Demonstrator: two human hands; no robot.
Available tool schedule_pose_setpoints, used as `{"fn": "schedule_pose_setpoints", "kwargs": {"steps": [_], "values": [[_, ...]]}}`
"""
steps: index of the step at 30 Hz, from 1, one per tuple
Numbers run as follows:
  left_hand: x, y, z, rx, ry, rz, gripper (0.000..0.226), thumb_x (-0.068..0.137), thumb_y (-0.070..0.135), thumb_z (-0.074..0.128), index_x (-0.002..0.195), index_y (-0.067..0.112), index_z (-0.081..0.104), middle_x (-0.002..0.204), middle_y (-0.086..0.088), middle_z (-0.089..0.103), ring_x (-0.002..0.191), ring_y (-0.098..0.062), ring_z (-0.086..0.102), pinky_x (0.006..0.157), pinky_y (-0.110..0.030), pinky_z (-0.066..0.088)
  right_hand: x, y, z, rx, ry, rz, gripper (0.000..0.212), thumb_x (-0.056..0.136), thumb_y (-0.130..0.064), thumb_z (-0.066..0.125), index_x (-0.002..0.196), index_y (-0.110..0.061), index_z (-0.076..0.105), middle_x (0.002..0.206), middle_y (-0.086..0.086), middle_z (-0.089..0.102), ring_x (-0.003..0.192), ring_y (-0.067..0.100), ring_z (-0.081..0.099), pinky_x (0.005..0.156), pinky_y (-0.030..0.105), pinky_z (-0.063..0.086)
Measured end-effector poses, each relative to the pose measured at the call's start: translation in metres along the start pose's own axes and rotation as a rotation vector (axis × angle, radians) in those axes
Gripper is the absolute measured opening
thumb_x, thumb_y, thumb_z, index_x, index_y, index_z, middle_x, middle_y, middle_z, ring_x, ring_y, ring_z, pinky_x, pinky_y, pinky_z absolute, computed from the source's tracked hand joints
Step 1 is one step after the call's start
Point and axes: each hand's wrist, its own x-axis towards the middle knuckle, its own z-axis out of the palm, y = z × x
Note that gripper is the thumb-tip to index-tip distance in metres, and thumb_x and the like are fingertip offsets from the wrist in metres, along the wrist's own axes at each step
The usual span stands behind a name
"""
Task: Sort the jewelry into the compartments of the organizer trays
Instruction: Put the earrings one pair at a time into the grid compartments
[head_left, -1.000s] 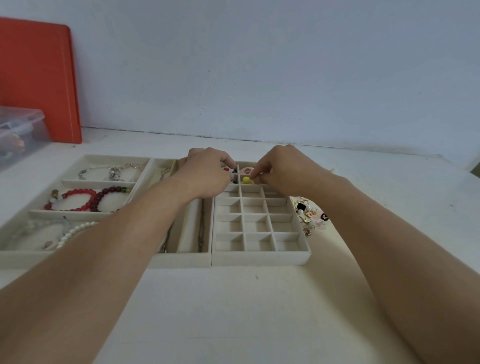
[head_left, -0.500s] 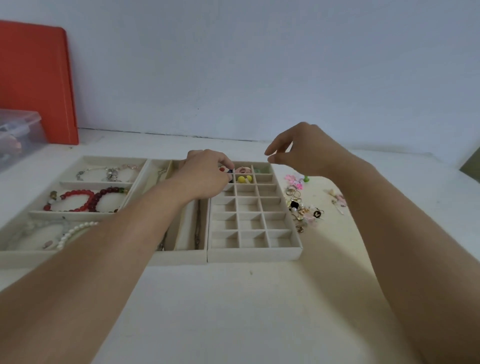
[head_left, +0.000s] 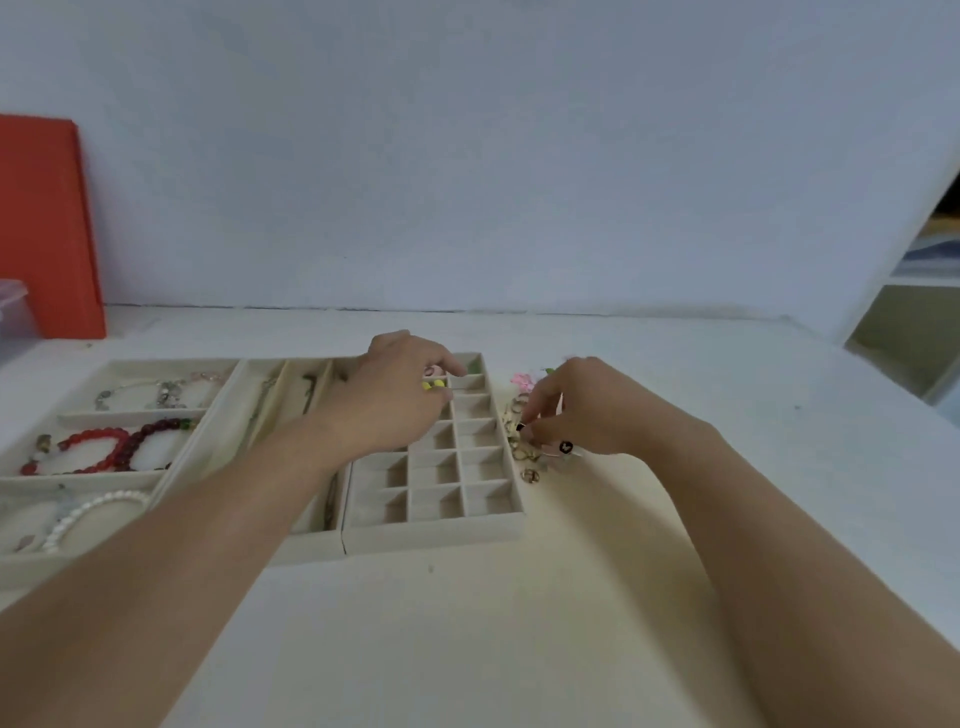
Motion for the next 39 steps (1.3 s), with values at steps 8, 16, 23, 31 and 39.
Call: {"fn": "schedule_pose_setpoints", "kwargs": {"steps": [8,16,23,31,39], "values": [[0.007,0.025,0.013,-0.037,-0.055,-0.006,0.016,0.084,0.044,0.069,0.1,0.044,0.067,0.125,0.013,0.056,0.135,-0.015,0.041,0.112,-0.043,0.038,-0.006,0.015,-0.012,0.141,0.115,-0.002,0.006,0.087,-0.028,0.076,0.083,-0.032,0.078,0.078,-0.014,0.069,0.066,-0.004,0.057,0.067,0.015,0.043],[0.013,0.062,0.026,-0.21,-0.048,-0.002,0.005,0.083,0.029,0.08,0.086,0.026,0.077,0.085,0.006,0.074,0.086,-0.012,0.067,0.077,-0.028,0.05,-0.011,0.016,-0.023,0.436,0.164,0.014,0.01,0.087,-0.03,0.076,0.083,-0.021,0.079,0.062,-0.021,0.065,0.053,0.001,0.051,0.044,0.012,0.035],[0.017,0.053,0.023,-0.302,-0.034,-0.089,0.003,0.091,0.019,0.071,0.089,0.017,0.071,0.08,0.008,0.078,0.09,-0.03,0.071,0.073,-0.033,0.053,-0.013,0.039,-0.032,0.244,0.156,0.207,0.016,0.092,-0.017,0.069,0.092,-0.029,0.079,0.095,-0.016,0.072,0.084,0.008,0.069,0.069,0.025,0.053],[0.024,0.046,0.02,-0.315,-0.009,-0.117,0.009,0.094,0.015,0.064,0.097,0.021,0.071,0.081,0.011,0.078,0.067,-0.01,0.062,0.038,-0.012,0.034,0.002,0.03,-0.001,0.13,0.113,0.022,0.027,0.099,-0.026,0.061,0.124,-0.029,0.07,0.109,-0.022,0.062,0.097,0.004,0.053,0.087,0.02,0.038],[0.027,0.041,0.019,-0.325,0.081,-0.141,0.006,0.084,0.019,0.077,0.086,0.025,0.077,0.085,0.005,0.077,0.05,0.006,0.055,0.049,-0.015,0.039,0.005,0.018,0.017,0.0,0.087,-0.075,0.02,0.09,-0.031,0.07,0.109,-0.032,0.077,0.089,-0.019,0.051,0.093,0.008,0.047,0.083,0.029,0.043]]}}
